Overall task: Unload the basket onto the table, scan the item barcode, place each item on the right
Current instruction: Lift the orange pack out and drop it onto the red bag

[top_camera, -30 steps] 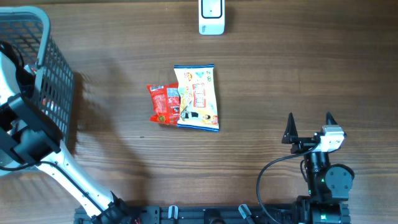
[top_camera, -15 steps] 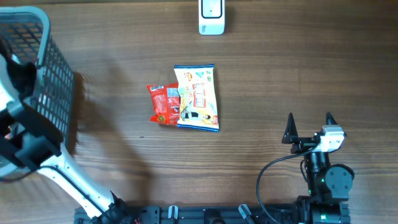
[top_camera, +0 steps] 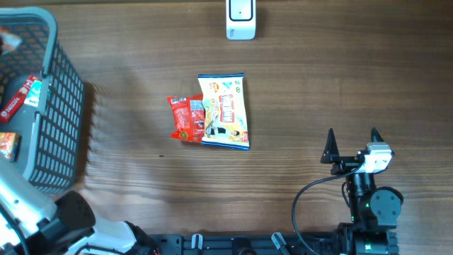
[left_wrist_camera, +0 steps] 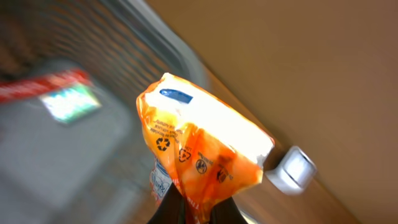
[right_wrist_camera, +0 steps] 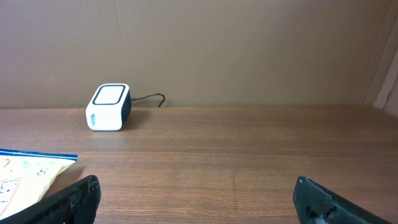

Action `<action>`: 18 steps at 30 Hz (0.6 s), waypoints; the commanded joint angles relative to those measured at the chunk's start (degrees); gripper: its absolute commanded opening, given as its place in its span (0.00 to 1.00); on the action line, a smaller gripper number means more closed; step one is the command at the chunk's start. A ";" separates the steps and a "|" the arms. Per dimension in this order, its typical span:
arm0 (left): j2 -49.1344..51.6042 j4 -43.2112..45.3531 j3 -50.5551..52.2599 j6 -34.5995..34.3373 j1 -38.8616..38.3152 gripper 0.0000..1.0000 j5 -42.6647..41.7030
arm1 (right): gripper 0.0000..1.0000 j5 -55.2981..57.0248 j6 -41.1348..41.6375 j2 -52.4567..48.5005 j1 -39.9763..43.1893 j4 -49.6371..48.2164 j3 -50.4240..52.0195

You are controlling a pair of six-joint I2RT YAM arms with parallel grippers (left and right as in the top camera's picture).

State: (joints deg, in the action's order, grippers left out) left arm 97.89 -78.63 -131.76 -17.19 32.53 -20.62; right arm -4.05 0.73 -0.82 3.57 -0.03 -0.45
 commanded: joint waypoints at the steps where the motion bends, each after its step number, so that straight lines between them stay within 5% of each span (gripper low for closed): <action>1: 2.25 -4.22 0.72 -0.04 -6.32 0.04 -8.87 | 1.00 -0.48 -0.59 0.39 0.24 -0.17 0.17; 10: 7.06 -5.38 14.03 4.79 -25.00 0.04 0.17 | 1.00 -0.46 -0.59 0.39 0.24 -0.15 0.17; 18: 13.42 8.11 33.09 1.46 -37.64 0.04 0.13 | 1.00 -0.46 -0.57 0.39 0.24 -0.17 0.17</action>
State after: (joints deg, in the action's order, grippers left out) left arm 108.99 -74.06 -104.55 -14.09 -1.13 -21.10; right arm -4.05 0.73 -0.84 3.57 -0.03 -0.45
